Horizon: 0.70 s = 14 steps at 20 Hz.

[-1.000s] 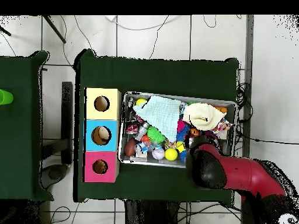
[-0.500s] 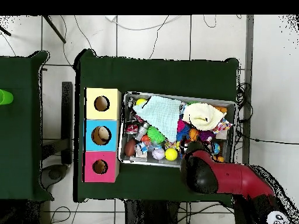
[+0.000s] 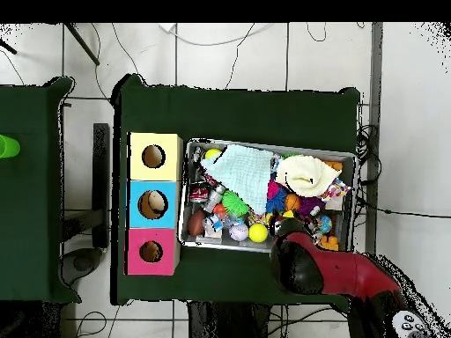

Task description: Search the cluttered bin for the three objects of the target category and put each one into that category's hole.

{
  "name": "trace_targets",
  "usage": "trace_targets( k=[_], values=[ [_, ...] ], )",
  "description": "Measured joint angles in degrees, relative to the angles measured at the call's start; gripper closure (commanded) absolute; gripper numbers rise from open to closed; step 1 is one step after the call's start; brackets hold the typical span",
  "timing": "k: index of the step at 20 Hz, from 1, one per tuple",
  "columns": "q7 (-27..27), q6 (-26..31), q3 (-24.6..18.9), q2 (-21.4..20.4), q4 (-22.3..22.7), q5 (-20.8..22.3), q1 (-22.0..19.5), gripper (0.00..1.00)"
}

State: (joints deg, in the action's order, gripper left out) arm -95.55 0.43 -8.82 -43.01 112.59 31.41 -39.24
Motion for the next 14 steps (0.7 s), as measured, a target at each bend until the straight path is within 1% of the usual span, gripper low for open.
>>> trace_targets(
  k=[7, 14],
  values=[
    [0.0, -1.8, 1.18, 2.62, -0.02, -0.01, 0.19, 0.0],
    [0.0, -7.3, 2.52, 7.65, -0.07, 0.81, 0.02, 0.0]
  ],
)
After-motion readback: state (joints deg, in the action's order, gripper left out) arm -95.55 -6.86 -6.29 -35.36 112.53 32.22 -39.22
